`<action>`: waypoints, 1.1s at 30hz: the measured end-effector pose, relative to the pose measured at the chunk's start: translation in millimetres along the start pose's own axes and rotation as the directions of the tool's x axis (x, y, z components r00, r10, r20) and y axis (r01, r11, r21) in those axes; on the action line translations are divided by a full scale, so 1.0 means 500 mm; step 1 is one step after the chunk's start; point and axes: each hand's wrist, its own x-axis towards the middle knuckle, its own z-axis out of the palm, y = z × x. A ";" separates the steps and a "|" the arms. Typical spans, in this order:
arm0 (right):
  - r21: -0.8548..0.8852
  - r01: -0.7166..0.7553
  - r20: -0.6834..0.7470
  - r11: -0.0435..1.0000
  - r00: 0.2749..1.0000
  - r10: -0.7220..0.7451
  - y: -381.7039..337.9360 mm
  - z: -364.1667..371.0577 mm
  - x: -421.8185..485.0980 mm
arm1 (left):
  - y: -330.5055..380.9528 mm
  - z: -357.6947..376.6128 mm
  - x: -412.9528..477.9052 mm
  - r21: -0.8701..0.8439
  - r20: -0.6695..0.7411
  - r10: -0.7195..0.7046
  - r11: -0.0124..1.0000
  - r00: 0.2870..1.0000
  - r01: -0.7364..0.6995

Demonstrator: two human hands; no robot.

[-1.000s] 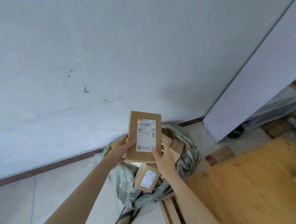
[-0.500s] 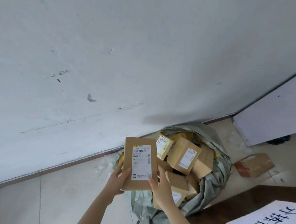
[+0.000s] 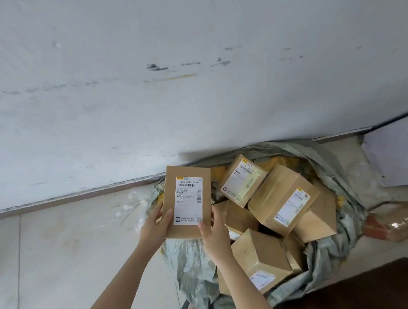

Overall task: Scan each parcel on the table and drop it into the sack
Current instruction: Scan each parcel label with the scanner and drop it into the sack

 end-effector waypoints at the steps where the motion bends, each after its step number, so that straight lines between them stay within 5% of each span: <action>1: -0.005 -0.003 -0.005 1.000 1.000 0.003 0.015 0.002 0.014 | -0.012 0.011 0.015 0.003 -0.018 0.025 1.000 1.000 -0.024; 12: -0.089 -0.058 -0.065 0.994 0.997 0.052 0.098 -0.033 0.092 | -0.064 0.139 0.117 0.004 0.017 0.108 0.994 0.994 -0.108; 20: -0.243 -0.083 -0.064 0.967 0.996 0.069 0.065 -0.092 -0.011 | -0.037 0.100 0.054 0.283 0.057 0.014 0.959 0.998 -0.030; 27: -0.226 -0.080 -0.107 0.971 0.993 0.057 -0.074 -0.198 -0.154 | 0.131 0.051 -0.086 0.526 0.130 0.090 0.838 0.987 -0.145; 33: -0.206 -0.014 -0.150 0.978 0.989 -0.018 -0.231 -0.316 -0.298 | 0.304 0.077 -0.282 0.469 0.217 0.181 0.842 0.959 -0.266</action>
